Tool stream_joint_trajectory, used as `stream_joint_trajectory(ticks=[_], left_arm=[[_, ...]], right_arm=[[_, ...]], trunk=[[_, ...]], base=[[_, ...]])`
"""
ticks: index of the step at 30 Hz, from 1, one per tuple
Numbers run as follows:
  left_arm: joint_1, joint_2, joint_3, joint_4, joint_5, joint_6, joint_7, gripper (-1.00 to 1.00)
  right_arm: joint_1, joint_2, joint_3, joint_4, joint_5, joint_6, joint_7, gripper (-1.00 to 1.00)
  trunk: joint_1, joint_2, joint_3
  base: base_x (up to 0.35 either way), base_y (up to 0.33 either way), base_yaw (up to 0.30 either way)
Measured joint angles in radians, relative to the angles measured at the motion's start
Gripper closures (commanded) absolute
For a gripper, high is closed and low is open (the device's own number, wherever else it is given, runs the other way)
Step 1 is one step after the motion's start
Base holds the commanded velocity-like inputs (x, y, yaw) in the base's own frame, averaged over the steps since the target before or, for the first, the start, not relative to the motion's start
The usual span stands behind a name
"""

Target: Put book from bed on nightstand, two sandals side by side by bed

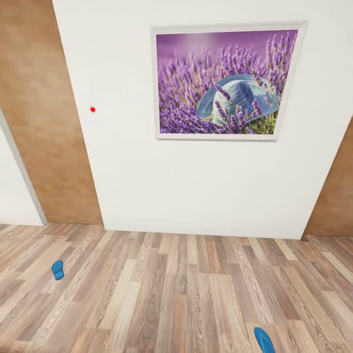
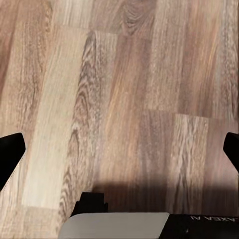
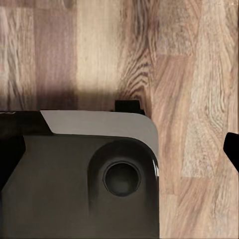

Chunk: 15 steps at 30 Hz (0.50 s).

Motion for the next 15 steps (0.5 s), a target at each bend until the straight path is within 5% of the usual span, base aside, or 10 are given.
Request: stream_joint_trajectory(ticks=[15], left_arm=[[0.0, -0.001, 0.005, -0.002, 0.017, -0.05, -0.003, -1.0]], right_arm=[[0.0, -0.014, -0.003, -0.013, -0.003, -0.002, 0.005, -1.0]], trunk=[[0.0, 0.0, 0.0]], base=[[0.269, 0.072, 0.0]])
